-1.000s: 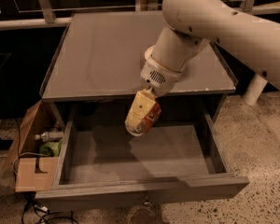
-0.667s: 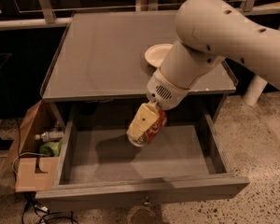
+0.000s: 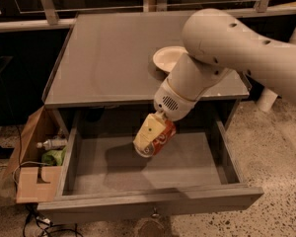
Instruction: Place coke can into top drawer
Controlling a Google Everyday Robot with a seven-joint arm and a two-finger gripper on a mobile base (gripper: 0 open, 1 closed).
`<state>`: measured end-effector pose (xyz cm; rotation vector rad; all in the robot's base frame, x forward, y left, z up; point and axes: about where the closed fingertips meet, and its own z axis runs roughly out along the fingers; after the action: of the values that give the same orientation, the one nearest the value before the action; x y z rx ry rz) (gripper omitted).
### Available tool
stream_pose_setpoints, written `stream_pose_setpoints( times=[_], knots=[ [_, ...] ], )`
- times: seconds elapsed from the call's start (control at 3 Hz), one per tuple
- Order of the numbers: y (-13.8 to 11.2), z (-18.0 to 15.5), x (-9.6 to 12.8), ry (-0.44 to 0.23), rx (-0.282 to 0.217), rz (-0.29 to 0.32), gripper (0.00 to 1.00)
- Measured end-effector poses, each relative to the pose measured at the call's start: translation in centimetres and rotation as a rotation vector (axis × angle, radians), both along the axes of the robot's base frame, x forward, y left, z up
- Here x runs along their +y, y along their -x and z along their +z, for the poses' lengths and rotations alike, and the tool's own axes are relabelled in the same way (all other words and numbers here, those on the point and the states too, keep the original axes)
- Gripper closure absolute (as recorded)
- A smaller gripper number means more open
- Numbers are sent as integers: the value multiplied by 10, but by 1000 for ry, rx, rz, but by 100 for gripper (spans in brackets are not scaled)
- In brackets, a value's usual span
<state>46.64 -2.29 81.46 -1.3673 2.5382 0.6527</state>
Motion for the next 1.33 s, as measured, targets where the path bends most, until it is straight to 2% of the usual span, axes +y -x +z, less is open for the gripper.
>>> stream_pose_setpoints(
  times=[0.33,0.67,1.0,1.33],
  knots=[
    [-6,-22,-3,10,21,-54,100],
    [1,-42,-2,0,67,-83,100],
    [2,-44,-2,-1,73,-86,100],
    [1,-59,-5,15,102,-152,100]
  ],
)
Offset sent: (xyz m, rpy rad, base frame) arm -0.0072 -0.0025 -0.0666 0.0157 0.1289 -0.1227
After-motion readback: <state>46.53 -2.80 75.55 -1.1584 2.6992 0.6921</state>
